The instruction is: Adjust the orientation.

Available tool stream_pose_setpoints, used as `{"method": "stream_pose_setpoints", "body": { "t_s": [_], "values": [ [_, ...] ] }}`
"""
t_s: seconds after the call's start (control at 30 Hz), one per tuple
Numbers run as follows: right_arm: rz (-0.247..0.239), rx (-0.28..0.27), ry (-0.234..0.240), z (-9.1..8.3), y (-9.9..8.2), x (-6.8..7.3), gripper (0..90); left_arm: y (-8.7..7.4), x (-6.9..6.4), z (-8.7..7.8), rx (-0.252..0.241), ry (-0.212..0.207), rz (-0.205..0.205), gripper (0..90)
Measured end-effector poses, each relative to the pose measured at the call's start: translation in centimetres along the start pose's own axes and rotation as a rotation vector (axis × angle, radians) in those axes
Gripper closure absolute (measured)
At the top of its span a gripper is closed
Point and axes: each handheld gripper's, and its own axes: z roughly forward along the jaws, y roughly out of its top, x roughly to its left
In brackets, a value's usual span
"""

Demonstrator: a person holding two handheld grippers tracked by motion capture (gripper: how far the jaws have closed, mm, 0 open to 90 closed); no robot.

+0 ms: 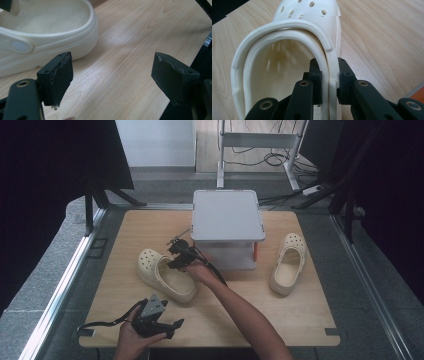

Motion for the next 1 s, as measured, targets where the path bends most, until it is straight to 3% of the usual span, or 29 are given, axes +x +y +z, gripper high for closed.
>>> {"method": "stream_pose_setpoints", "body": {
  "t_s": [0.27, 0.5, 0.67, 0.7, 0.77, 1.0],
  "values": [
    [-0.017, -0.034, 0.016, -1.9, 0.0, 0.9, 77.6, 0.0, 0.0, -0.2, -0.004, 0.003, -0.002, 18.0],
    [-0.037, -0.044, 0.020, -4.0, -1.1, 1.5, 77.6, 0.1, 0.0, -0.3, -0.002, 0.000, 0.000, 17.9],
    [-0.031, -0.050, 0.017, -5.5, -2.7, 1.5, 77.5, 0.2, -0.1, -0.4, 0.000, -0.018, 0.007, 17.9],
    [-0.031, -0.051, 0.013, -6.0, -3.4, 1.5, 77.6, 0.2, -0.1, -0.5, -0.008, -0.052, 0.011, 17.9],
    [-0.028, -0.051, 0.008, -6.6, -4.2, 1.4, 77.6, 0.3, -0.1, -0.6, -0.015, -0.069, 0.011, 18.0],
    [-0.001, -0.063, -0.013, -8.2, -7.1, 1.1, 77.5, 0.4, 0.0, -0.5, -0.012, -0.066, 0.013, 18.0]
  ]
}}
